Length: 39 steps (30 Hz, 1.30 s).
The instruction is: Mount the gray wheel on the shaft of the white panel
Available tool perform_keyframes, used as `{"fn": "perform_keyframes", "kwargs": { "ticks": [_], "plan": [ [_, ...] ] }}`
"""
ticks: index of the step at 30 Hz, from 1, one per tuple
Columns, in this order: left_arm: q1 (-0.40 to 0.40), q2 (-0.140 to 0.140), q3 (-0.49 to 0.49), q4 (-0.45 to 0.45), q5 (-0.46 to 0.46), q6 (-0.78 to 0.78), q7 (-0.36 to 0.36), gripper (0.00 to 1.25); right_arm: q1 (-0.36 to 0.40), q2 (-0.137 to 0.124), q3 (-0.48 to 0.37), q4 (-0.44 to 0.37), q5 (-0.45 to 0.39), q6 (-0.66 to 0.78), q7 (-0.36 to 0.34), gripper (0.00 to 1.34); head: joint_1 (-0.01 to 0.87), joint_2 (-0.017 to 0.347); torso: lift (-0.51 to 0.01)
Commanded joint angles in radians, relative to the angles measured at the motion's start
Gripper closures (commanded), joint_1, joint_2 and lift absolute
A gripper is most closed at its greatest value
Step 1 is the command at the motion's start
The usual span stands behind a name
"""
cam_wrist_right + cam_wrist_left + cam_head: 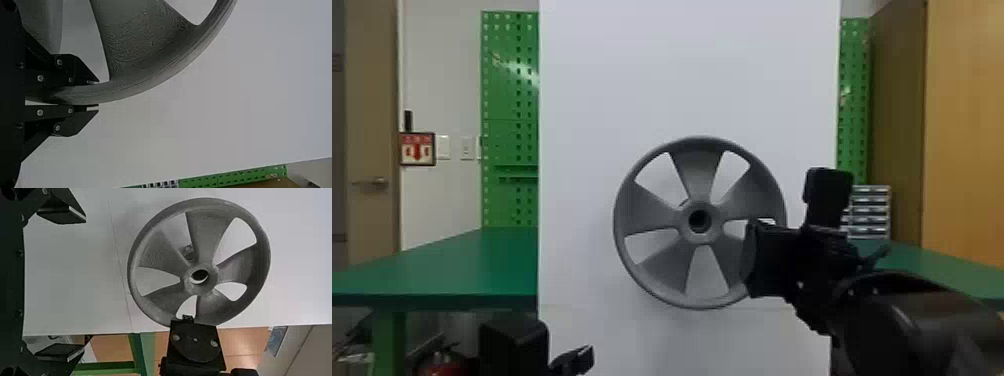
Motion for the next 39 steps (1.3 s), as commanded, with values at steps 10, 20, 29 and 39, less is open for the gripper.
{"fn": "perform_keyframes", "kwargs": {
  "ticks": [10, 20, 29, 39],
  "plan": [
    [0.002, 0.0, 0.001, 0.0, 0.0, -0.001, 0.0, 0.13, 0.002, 0.003, 0.001, 0.018, 0.023, -0.021, -0.002, 1.2, 0.034, 0.032, -0.49],
    [0.002, 0.0, 0.0, 0.0, 0.002, 0.0, 0.0, 0.13, -0.001, 0.006, 0.002, 0.026, 0.033, -0.025, -0.002, 1.2, 0.034, 0.032, -0.49],
    [0.005, 0.0, 0.0, 0.0, 0.002, 0.0, 0.0, 0.13, -0.009, 0.028, 0.039, 0.025, 0.023, -0.028, -0.074, 1.21, 0.034, 0.032, -0.49],
    [0.006, 0.0, 0.0, 0.0, 0.002, 0.0, 0.0, 0.13, -0.015, 0.032, 0.045, 0.023, 0.006, -0.031, -0.137, 1.21, 0.034, 0.032, -0.49]
  ]
}}
